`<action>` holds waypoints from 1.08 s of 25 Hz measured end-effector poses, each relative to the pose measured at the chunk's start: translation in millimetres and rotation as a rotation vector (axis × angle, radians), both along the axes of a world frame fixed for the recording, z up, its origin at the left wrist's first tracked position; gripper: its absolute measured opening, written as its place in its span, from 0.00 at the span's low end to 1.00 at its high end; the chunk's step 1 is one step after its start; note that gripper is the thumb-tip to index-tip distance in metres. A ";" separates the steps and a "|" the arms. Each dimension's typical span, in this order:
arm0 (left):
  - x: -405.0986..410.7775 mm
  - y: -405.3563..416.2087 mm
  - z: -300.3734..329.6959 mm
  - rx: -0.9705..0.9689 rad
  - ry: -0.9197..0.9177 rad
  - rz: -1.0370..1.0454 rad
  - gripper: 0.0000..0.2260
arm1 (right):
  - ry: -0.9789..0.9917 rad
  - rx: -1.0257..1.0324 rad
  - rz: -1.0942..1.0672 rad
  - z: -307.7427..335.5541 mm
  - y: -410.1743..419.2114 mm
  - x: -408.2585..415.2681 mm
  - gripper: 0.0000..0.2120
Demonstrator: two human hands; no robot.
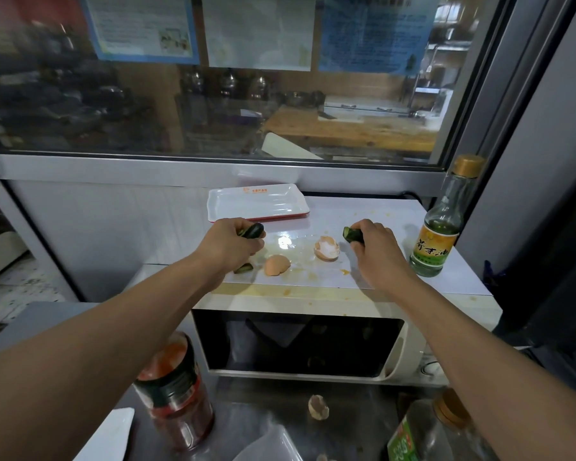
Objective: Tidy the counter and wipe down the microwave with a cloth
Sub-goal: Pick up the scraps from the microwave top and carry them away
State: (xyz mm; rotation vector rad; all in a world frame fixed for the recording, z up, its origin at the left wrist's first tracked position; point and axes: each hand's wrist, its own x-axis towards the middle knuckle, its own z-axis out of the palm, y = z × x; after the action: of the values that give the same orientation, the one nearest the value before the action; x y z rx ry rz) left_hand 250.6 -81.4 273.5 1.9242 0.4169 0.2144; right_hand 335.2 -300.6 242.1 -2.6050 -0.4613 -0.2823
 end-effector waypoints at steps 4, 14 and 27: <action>3.5 12.3 0.1 0.146 0.012 0.019 0.06 | -0.035 0.080 0.072 12.9 15.0 -6.8 0.12; 4.6 32.3 -14.6 0.314 0.134 -0.083 0.24 | -0.033 0.136 0.159 16.5 46.7 -17.0 0.11; 12.0 30.8 -34.6 0.527 0.110 -0.029 0.26 | -0.032 0.145 0.111 9.9 55.1 -16.4 0.12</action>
State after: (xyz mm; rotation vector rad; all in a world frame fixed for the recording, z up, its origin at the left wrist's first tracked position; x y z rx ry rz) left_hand 262.7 -50.7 238.9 2.4667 0.4337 0.2138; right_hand 318.8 -245.5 252.0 -2.4278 -0.5733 -0.3081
